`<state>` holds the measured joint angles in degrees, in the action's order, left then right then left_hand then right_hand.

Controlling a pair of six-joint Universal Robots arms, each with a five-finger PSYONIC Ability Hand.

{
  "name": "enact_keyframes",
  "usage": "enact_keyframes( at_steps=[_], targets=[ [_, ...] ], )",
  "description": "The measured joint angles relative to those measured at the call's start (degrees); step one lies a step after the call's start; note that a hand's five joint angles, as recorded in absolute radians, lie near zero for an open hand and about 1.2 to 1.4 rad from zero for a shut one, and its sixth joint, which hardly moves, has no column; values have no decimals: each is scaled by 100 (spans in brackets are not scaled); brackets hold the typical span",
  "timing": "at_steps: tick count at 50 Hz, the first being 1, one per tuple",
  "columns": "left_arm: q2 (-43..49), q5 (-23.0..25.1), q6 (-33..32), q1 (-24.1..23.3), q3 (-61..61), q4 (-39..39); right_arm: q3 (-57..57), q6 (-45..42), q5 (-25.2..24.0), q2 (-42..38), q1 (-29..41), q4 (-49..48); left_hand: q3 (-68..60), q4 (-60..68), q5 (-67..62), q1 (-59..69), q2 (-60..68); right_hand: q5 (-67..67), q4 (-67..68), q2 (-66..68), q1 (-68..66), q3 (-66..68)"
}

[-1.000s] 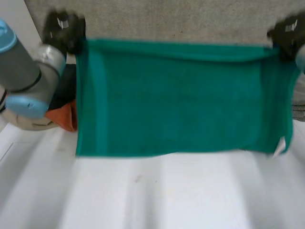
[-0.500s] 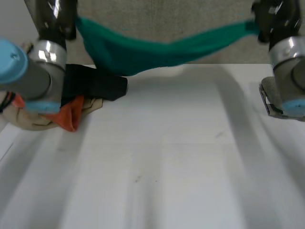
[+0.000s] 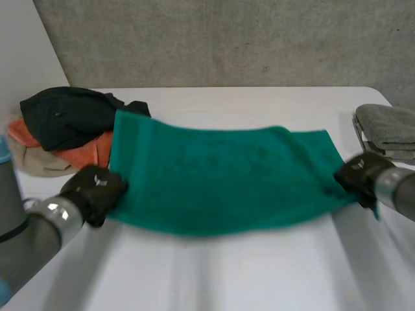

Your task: Fold the laundry.

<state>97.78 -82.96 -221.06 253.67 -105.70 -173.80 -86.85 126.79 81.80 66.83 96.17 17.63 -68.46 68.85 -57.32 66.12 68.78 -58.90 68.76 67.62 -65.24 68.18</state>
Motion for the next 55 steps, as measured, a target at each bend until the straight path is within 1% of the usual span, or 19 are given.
enact_keyframes(
  at_steps=[3,6,9,12,17,18,20,23,30,36,40,41,42,43,44,45,46,47,55],
  targets=[
    [-590,28,-307,-9,-344,784,-502,-844,2,554,-258,793,0,0,0,0,0,0,0,0,0,0],
    [-812,50,-426,-20,-451,1152,-763,-1259,7,812,-443,1010,0,0,-1,0,0,-1,0,0,0,0],
    [-828,62,-457,-28,-424,1222,-888,-1420,16,924,-562,930,0,0,0,0,0,-1,0,0,0,0],
    [-639,54,-430,-33,-277,950,-908,-1368,12,904,-639,491,0,0,1,0,0,0,0,0,0,0],
    [104,1,-265,-73,278,-99,-509,-950,-6,331,-499,-568,0,0,1,0,0,-2,0,0,0,0],
    [104,1,-265,-73,278,-99,-509,-950,-6,331,-499,-568,0,0,1,0,0,-2,0,0,0,0],
    [657,-23,-115,-117,718,-661,-97,-782,11,-151,-279,-1082,0,0,0,0,0,-30,0,0,0,0],
    [1266,-75,25,-177,1243,-1016,376,-691,31,-636,-71,-1437,0,0,0,0,0,-32,0,0,0,0],
    [2545,-636,149,-417,2556,-1167,1386,-637,38,-1580,196,-1899,0,0,0,0,0,-31,0,0,0,0],
    [3210,-1079,154,-534,3404,-1133,2043,-651,41,-2182,281,-2352,0,0,0,0,0,-32,0,0,0,0],
    [3423,-1137,148,-547,3714,-1141,2312,-656,53,-2480,290,-2688,0,-7,0,0,-10,103,-112,-32,14,-74],
    [3457,-1136,144,-552,3763,-1144,2367,-655,58,-2550,292,-2758,207,-211,198,-266,-211,696,-699,-598,656,-651],
    [3494,-1131,137,-559,3812,-1147,2416,-655,62,-2618,294,-2822,1213,-1227,1199,-1247,-1224,1708,-1700,-1641,1557,-1652],
    [3506,-1128,134,-562,3827,-1149,2434,-654,63,-2644,295,-2843,1581,-1473,1443,-1664,-1600,2057,-2035,-1993,2026,-1995],
    [3537,-1116,124,-571,3868,-1153,2487,-648,66,-2723,303,-2902,2293,-2330,2277,-2609,-2446,3245,-3167,-3274,3187,-3123],
    [3555,-1101,115,-578,3907,-1163,2542,-636,70,-2796,314,-2954,3835,-3788,3730,-4248,-3890,4497,-4371,-4386,4354,-4320],
    [3560,-1094,112,-581,3924,-1168,2567,-625,73,-2825,321,-2974,4308,-4393,4311,-4814,-4467,5052,-5031,-5002,4847,-4965],
    [3562,-1086,113,-584,3945,-1172,2593,-600,80,-2850,330,-2996,5338,-5433,5232,-5506,-5419,5438,-5397,-5349,5165,-5344],
    [3342,-1086,151,-586,4032,-1201,2651,261,120,-2471,341,-3108,5629,-5719,5449,-5530,-5673,5617,-5667,-5554,5239,-5616]
  ],
)
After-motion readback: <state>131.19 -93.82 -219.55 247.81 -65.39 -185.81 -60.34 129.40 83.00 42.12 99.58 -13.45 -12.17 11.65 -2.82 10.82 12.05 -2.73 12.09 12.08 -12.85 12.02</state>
